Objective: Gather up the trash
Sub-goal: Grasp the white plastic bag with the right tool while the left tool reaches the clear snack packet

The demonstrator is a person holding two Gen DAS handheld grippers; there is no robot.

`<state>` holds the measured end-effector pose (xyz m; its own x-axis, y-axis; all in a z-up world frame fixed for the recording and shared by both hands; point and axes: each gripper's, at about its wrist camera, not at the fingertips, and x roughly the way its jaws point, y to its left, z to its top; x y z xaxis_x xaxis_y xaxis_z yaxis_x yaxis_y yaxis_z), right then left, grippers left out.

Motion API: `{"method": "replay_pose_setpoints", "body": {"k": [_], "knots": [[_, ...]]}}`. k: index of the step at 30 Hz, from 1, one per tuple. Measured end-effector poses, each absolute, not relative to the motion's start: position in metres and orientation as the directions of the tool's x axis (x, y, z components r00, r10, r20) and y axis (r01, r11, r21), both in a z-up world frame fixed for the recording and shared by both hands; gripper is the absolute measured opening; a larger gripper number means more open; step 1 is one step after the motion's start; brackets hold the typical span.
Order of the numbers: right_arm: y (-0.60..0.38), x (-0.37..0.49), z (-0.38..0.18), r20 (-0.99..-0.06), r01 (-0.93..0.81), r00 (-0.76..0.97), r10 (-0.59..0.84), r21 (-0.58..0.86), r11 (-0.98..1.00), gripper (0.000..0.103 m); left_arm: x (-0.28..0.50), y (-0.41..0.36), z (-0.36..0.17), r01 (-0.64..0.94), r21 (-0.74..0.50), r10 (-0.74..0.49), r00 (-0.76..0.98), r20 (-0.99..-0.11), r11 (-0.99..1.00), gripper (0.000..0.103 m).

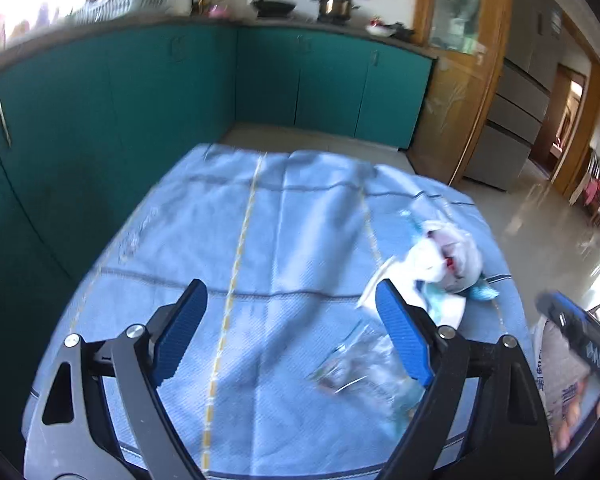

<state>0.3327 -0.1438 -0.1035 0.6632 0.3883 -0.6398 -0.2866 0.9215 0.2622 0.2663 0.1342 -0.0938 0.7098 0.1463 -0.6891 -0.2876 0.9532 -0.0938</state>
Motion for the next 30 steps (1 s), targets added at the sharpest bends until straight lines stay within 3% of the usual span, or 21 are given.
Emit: {"method": "replay_pose_setpoints", "body": {"k": [5,11,15,25,30], "knots": [[-0.088,0.375,-0.104,-0.627,-0.362,0.610,0.484,0.323,0.874,0.066,0.265,0.146,-0.112,-0.284,-0.035,0.167,0.655,-0.737,0.958,0.086],[-0.043,0.404,-0.129,-0.700,-0.395,0.536,0.472,0.286,0.873,0.065,0.267,0.142,-0.120,-0.193,-0.042,0.094,0.646,-0.758,0.980,0.087],[-0.035,0.396,-0.132,-0.703,-0.436,0.510,0.496,0.286,0.853,0.033,0.270,0.134,-0.125,-0.093,-0.134,-0.047,0.622,-0.781,0.987,0.089],[-0.088,0.328,-0.064,-0.538,-0.488,0.603,0.589,0.336,0.806,0.030,0.259,0.091,-0.135,0.068,-0.026,-0.061,0.589,-0.806,0.997,0.093],[-0.120,0.296,-0.074,-0.591,-0.453,0.633,0.500,0.242,0.858,0.030,0.259,0.074,-0.145,0.110,0.034,-0.034,0.563,-0.826,0.993,0.094]]}}
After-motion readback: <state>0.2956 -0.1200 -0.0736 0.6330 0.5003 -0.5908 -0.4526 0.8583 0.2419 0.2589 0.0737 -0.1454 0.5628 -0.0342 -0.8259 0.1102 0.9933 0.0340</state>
